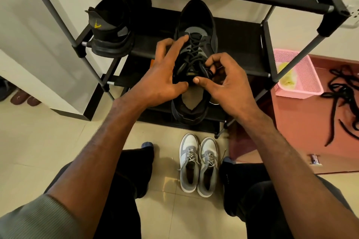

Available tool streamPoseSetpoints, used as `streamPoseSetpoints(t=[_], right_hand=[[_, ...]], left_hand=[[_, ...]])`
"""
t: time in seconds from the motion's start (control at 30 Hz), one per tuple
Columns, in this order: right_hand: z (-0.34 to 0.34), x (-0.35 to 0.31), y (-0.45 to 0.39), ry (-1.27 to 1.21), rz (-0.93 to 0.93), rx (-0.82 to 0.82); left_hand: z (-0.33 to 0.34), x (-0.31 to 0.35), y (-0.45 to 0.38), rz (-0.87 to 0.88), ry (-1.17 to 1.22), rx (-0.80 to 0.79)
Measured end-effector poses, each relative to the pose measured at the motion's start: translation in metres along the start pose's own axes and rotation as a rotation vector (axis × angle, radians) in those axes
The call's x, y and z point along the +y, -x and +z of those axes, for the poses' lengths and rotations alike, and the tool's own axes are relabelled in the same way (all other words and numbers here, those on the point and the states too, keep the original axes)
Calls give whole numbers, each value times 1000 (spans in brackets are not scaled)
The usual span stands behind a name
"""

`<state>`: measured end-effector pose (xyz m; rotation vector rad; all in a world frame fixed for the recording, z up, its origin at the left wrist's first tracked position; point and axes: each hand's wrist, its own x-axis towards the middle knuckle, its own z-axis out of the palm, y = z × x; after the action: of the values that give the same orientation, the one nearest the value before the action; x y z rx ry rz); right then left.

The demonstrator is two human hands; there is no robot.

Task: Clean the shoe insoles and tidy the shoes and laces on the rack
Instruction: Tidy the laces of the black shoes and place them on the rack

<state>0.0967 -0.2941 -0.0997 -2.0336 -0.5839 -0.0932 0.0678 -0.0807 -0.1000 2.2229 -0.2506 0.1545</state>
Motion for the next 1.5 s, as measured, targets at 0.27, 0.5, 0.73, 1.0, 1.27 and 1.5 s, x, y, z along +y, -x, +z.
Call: streamPoseSetpoints(t=[0.27, 0.5, 0.73, 1.0, 1.27, 1.5], right_hand=[[11, -6, -20, -103, -51, 246], [36, -6, -46, -44, -20, 444], [39, -5, -49, 9, -26, 459], [35, 1, -57, -26, -19, 465], [30, 4, -56, 157, -90, 391], [35, -1, -56, 295, -86, 367]], left_hand=[[2, 2, -1, 59, 8, 84], [-3, 4, -2, 50, 224, 52], [5, -7, -26, 88, -76, 413], [-1, -2, -57, 150, -263, 408], [-5, -1, -60, 152, -261, 310], [-8, 1, -57, 154, -274, 243]])
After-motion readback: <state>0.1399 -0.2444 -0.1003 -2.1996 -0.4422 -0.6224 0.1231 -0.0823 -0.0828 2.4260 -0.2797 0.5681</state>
